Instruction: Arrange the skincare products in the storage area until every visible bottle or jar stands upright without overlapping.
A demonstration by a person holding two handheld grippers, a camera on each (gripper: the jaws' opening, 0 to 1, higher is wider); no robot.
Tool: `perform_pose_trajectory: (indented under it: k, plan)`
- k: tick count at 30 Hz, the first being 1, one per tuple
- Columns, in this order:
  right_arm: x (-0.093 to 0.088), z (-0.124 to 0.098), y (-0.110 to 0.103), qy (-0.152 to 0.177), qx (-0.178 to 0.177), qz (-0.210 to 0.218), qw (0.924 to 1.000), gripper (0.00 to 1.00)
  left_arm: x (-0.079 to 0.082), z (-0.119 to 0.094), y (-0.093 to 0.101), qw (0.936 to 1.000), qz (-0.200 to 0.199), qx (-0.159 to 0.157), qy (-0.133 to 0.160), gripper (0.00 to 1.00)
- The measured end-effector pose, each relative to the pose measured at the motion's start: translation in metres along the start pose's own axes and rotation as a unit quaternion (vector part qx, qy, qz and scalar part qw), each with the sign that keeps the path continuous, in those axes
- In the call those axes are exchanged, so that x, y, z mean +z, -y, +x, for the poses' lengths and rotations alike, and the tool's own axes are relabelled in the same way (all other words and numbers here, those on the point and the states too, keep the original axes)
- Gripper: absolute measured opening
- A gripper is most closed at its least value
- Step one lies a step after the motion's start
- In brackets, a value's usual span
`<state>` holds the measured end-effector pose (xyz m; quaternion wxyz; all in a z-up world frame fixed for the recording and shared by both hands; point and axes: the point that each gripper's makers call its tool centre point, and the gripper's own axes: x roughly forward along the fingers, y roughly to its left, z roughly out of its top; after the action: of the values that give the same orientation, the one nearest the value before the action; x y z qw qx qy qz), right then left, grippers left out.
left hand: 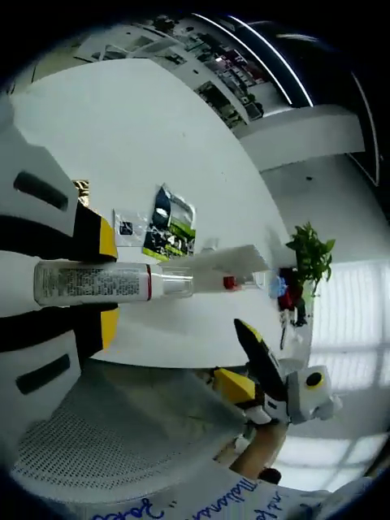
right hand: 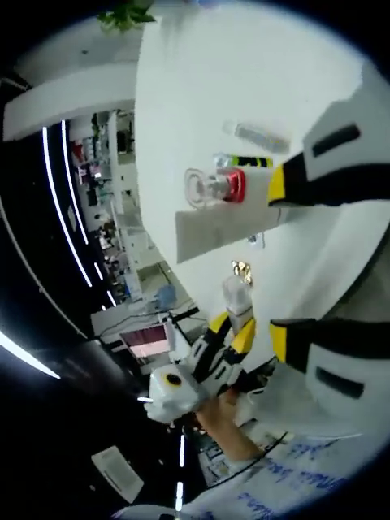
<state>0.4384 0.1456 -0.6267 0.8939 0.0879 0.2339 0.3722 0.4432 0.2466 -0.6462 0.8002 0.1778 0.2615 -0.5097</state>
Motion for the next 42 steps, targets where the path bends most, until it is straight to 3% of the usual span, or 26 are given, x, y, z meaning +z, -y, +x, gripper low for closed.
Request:
perform_pose_trajectory:
  k: [3, 8, 12, 16, 18, 20, 26, 29, 34, 42]
  plan:
    - [0.005, 0.004, -0.005, 0.018, 0.013, 0.035, 0.9991, 0.44, 0.011, 0.002, 0.006, 0.9996, -0.014, -0.005, 0.022, 0.16]
    - [0.017, 0.007, -0.009, 0.049, 0.026, 0.074, 0.9957, 0.36, 0.028, 0.005, 0.02, 0.994, -0.08, -0.025, 0.07, 0.16]
    - [0.023, 0.011, -0.016, 0.064, 0.048, 0.099, 0.9919, 0.35, 0.04, 0.005, 0.03, 0.9858, -0.119, -0.045, 0.109, 0.16]
    - [0.027, 0.014, -0.021, 0.075, 0.066, 0.125, 0.9871, 0.33, 0.043, 0.007, 0.035, 0.981, -0.138, -0.055, 0.124, 0.16]
    - [0.032, 0.014, -0.024, 0.09, 0.082, 0.148, 0.9816, 0.31, 0.049, 0.007, 0.041, 0.9731, -0.164, -0.072, 0.145, 0.16]
    - [0.033, 0.013, -0.023, 0.094, 0.085, 0.154, 0.9798, 0.29, 0.052, 0.007, 0.042, 0.969, -0.176, -0.078, 0.155, 0.16]
    - [0.039, 0.011, -0.022, 0.107, 0.094, 0.169, 0.9753, 0.23, 0.051, 0.012, 0.042, 0.9693, -0.177, -0.081, 0.15, 0.17]
    - [0.036, 0.012, -0.025, 0.098, 0.094, 0.157, 0.9782, 0.22, 0.042, 0.019, 0.045, 0.9778, -0.155, -0.078, 0.117, 0.17]
    - [0.03, 0.015, -0.029, 0.079, 0.08, 0.101, 0.9885, 0.18, 0.034, 0.031, 0.043, 0.9903, -0.105, -0.052, 0.075, 0.18]
    - [0.029, 0.015, -0.021, 0.061, 0.049, 0.033, 0.9964, 0.17, 0.031, 0.048, 0.044, 0.9959, -0.066, -0.049, 0.037, 0.19]
